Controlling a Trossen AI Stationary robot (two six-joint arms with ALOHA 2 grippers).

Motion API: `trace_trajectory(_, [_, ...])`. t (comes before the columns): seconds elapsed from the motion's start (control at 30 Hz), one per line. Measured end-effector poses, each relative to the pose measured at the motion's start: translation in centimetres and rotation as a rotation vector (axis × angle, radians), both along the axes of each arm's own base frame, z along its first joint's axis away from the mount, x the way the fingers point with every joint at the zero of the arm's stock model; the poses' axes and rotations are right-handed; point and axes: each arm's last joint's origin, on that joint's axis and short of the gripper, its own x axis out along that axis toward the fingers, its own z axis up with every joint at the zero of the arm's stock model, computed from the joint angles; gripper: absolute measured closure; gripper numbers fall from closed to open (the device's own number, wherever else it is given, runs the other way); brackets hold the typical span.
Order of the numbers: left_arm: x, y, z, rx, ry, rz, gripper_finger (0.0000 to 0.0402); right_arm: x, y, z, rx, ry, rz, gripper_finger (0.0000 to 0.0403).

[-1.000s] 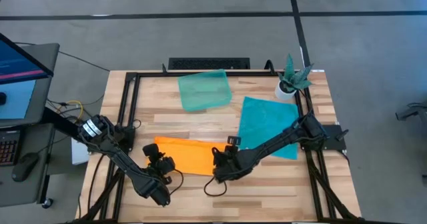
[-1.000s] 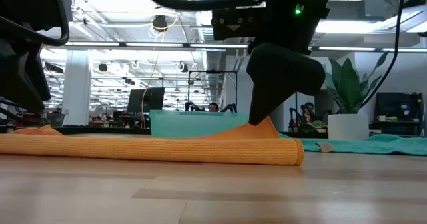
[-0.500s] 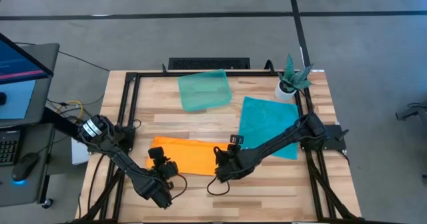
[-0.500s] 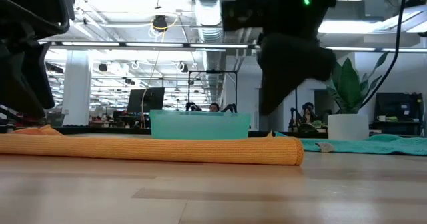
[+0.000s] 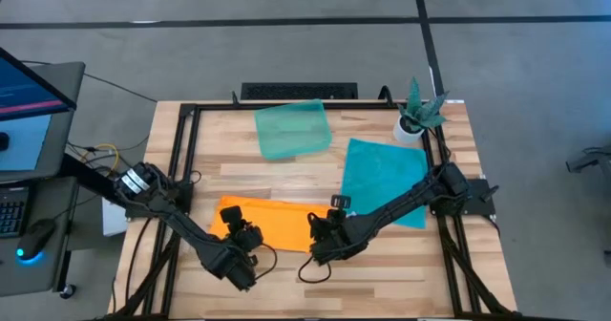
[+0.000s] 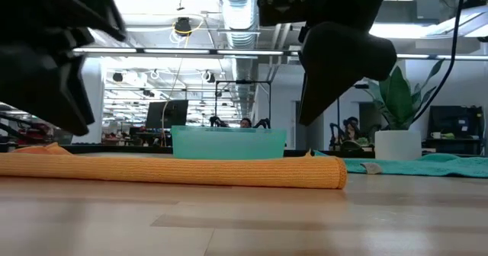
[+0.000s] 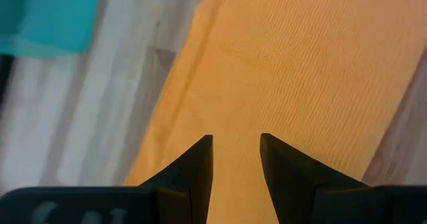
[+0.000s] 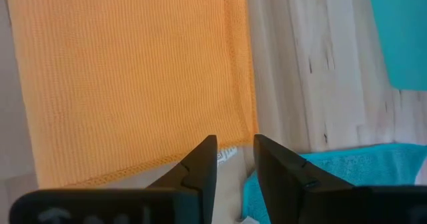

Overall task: Roll microfiber towels into tight, uniform cylinder then place into a basket
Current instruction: Roll the yellow microfiber towel

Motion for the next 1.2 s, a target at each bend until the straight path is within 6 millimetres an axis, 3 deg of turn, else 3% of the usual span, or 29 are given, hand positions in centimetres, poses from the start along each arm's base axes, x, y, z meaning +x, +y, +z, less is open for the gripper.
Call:
trace_trajectory(0.3, [-0.1, 2.1, -3.1, -0.136, 0.047, 0.042, 0.0283, 0.0, 0.0, 0.0, 0.000, 0.001, 0.001, 0.0280])
trace_trajectory(0.5, [-0.6, 3.4, -3.8, -0.078, 0.066, 0.084, 0.0283, 0.1, -0.1, 0.0, 0.000, 0.000, -0.002, 0.0280])
trace_trajectory(0.67, [-0.3, 5.5, -4.2, 0.049, 0.131, 0.027, 0.0283, 0.0, -0.1, 0.0, 0.000, 0.000, -0.001, 0.0280])
trace_trajectory(0.87, [0.0, 8.1, -4.3, 0.132, 0.190, 0.097, 0.0283, 0.0, -0.1, 0.0, -0.001, 0.001, -0.001, 0.0280])
trace_trajectory(1.07, [0.9, 6.5, -3.0, 0.152, 0.082, 0.060, 0.0283, -0.1, -0.1, 0.0, -0.008, 0.014, -0.001, 0.0280])
trace_trajectory(1.2, [2.2, 4.1, -1.7, 0.150, -0.142, 0.033, 0.0283, -0.2, -0.2, -0.1, -0.014, 0.027, -0.001, 0.0280])
